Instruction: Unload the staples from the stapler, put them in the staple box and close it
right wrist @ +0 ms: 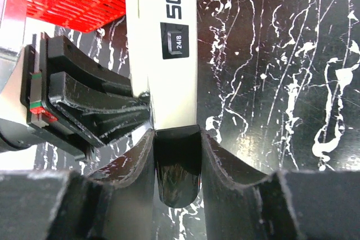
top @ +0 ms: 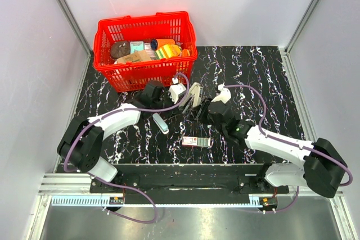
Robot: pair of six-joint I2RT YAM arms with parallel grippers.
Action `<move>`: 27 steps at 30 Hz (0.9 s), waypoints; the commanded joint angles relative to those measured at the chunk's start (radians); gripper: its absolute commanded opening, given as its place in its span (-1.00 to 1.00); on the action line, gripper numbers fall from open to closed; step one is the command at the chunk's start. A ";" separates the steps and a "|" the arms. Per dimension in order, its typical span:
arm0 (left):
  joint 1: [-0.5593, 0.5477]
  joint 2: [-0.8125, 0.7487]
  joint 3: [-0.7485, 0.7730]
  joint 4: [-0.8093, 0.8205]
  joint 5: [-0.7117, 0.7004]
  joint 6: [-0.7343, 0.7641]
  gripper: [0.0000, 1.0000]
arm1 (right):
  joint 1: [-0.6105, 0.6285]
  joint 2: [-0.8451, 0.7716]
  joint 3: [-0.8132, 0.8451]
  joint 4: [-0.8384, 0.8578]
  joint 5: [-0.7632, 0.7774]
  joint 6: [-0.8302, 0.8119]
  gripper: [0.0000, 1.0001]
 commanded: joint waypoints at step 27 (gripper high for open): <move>-0.067 0.075 -0.188 0.617 -0.748 0.657 -1.00 | -0.122 -0.117 -0.010 -0.300 -0.019 -0.351 -1.00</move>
